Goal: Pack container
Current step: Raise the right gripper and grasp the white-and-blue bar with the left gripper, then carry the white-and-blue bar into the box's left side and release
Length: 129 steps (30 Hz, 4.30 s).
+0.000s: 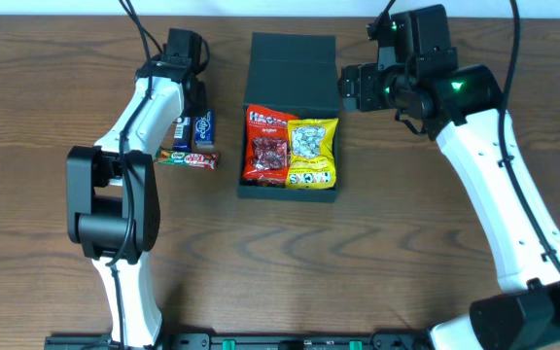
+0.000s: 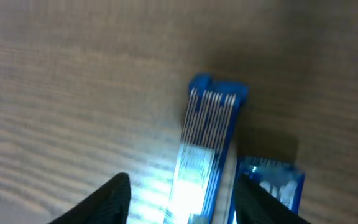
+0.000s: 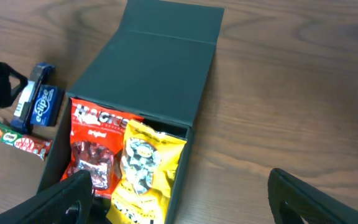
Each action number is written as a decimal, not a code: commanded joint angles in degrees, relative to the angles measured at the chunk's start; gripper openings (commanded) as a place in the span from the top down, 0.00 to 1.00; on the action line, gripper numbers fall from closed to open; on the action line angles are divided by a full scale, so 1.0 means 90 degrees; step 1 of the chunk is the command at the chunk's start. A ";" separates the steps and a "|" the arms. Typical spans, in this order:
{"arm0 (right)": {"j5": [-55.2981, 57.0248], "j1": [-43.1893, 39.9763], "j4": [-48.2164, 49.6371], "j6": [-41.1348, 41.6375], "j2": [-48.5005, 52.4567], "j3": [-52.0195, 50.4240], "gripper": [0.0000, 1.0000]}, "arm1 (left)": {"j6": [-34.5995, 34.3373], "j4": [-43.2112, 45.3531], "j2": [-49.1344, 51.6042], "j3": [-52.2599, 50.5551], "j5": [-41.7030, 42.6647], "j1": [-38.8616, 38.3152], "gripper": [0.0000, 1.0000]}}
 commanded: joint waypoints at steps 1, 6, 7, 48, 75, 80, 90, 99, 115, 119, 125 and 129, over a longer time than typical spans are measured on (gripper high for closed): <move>0.0063 -0.0100 0.0027 -0.0051 0.0017 0.0015 0.09 | 0.0284 0.0194 0.0131 0.0007 -0.0066 0.0032 0.43; 0.0063 -0.0100 0.0032 -0.0146 0.0017 0.0015 0.08 | 0.0512 0.0413 0.0313 0.0007 -0.0005 0.0078 0.42; 0.0063 -0.0100 0.0044 -0.0146 0.0017 0.0015 0.08 | 0.0539 0.0457 0.0350 0.0007 0.0068 0.0100 0.41; 0.0058 -0.0100 0.0228 -0.0141 0.0017 0.0015 0.04 | 0.1001 0.0478 0.0794 0.0005 0.1081 0.0403 0.33; 0.0058 -0.0100 0.0291 -0.0141 0.0017 0.0015 0.04 | 0.0843 0.0469 0.0775 0.0019 0.0860 0.0403 0.75; 0.0063 -0.0160 0.0338 -0.0141 0.0017 0.0015 0.04 | 0.0733 0.0112 0.0731 0.0398 0.0840 0.0403 0.82; 0.0056 -0.0646 0.0294 -0.0015 0.0017 0.0015 0.05 | 0.0510 -0.1409 0.0731 0.2193 0.0627 0.0386 0.89; 0.0049 -0.1149 0.0102 0.0029 0.0017 0.0017 0.05 | -0.0090 -0.2849 0.0731 0.3067 0.1086 -0.0080 0.93; 0.0051 -0.1591 -0.0151 0.0027 0.0017 0.0017 0.03 | -0.1644 -0.3475 0.0724 0.3062 0.0731 -0.2237 0.94; 0.0051 -0.1593 -0.0148 0.0027 0.0017 0.0015 0.02 | -0.1817 -0.3436 0.0750 0.2900 0.0665 -0.2290 0.94; 0.0051 -0.1593 -0.0221 0.0024 0.0017 0.0017 0.01 | -0.1812 -0.3327 0.0806 0.2671 0.0316 -0.2271 0.94; 0.0053 -0.1593 -0.0301 0.0022 0.0017 0.0015 0.01 | -0.1817 -0.3213 0.0806 0.2460 0.0318 -0.2273 0.94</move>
